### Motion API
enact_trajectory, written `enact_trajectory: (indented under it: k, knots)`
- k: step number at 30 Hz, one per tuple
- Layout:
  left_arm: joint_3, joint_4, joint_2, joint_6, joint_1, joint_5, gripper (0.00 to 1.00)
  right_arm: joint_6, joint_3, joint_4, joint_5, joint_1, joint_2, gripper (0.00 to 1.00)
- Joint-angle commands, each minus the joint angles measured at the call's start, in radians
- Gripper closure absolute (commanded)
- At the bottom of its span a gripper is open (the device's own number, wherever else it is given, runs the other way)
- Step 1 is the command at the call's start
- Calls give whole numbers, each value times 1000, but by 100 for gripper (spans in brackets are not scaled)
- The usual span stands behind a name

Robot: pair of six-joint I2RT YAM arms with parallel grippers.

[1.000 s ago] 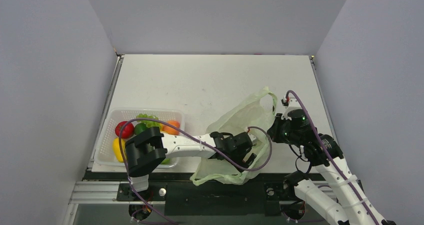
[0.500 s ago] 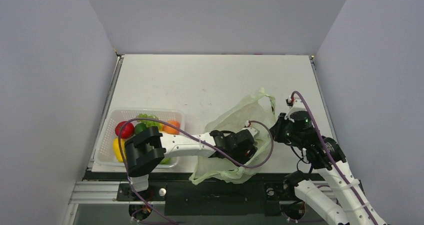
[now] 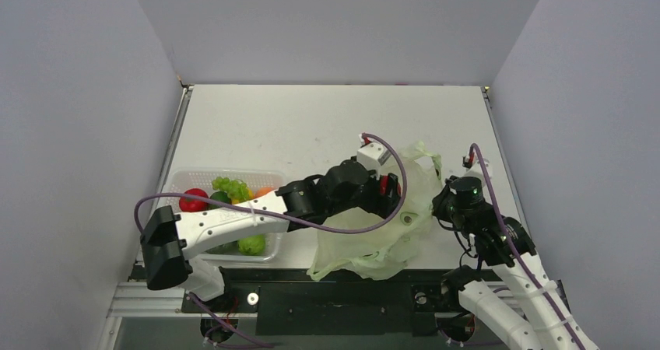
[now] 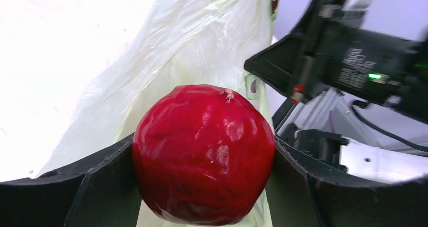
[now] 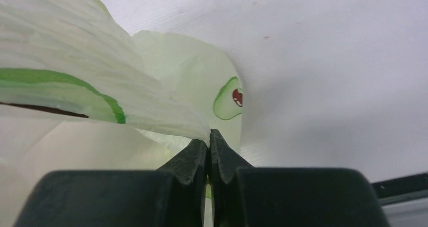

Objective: Take the fake fruits out of the plastic bag
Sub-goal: Take out the fake fruit from the plastic bag, then place the fake fruit in the bin.

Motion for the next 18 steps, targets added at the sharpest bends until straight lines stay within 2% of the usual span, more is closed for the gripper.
enact_trajectory:
  k: [1, 6, 10, 16, 18]
  knots:
    - [-31, 52, -164, 19, 40, -27, 100, 56, 106, -17, 242, -63, 128, 100]
    - [-82, -155, -319, 28, 144, -124, 100, -12, 197, -15, 304, -235, 245, 100]
    - [-122, -392, -425, -9, 231, -288, 100, -36, 233, -25, 358, -253, 259, 100]
    - [-245, -600, -576, -166, 348, -462, 99, -133, 273, -37, 326, -254, 228, 85]
    - [-301, -624, -622, -221, 372, -510, 88, -187, 299, -39, 243, -251, 195, 80]
